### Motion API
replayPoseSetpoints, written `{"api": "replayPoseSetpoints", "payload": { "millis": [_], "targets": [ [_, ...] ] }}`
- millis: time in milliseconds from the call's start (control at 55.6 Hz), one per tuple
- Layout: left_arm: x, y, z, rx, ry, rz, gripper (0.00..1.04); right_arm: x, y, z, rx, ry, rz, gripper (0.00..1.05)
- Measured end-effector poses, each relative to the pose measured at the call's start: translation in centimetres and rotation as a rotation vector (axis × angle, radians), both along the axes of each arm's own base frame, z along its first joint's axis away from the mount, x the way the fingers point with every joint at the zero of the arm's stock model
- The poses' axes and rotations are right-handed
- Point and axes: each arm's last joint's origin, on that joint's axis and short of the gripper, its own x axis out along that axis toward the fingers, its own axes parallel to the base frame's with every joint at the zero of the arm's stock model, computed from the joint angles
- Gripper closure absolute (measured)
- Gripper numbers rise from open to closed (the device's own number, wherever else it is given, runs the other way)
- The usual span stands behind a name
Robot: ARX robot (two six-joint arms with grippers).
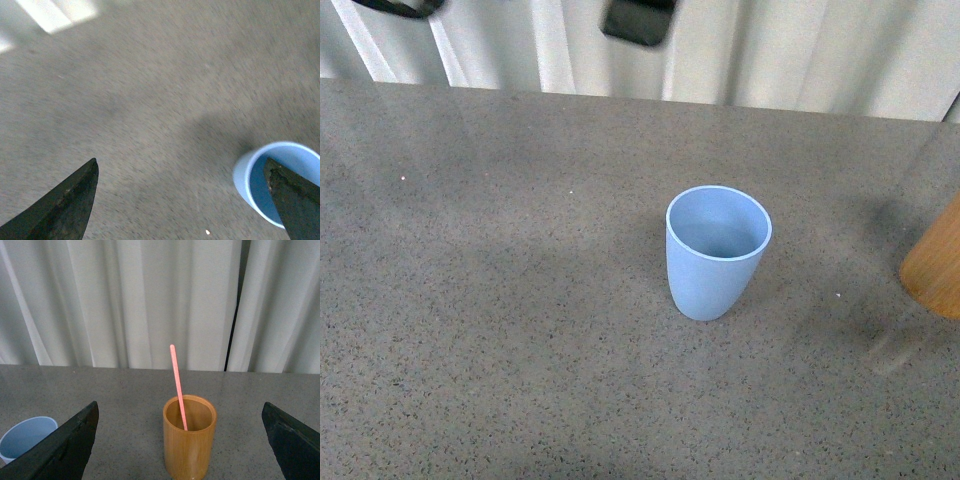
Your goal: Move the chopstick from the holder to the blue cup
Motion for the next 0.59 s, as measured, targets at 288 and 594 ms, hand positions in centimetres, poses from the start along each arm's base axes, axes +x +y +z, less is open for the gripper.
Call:
{"api": "replayPoseSetpoints", "payload": {
  "millis": [288,594],
  "targets": [
    [-0.4,1.2,0.6,-0.025,-0.069,0.033,0.07,0.0,0.0,0.0,0.0,0.0,0.0,0.1],
    [-7.9,9.3,-3.0,-0.237,-0.581,0.219,0.74,0.0,0.0,0.0,0.0,0.0,0.001,0.1]
  ]
}}
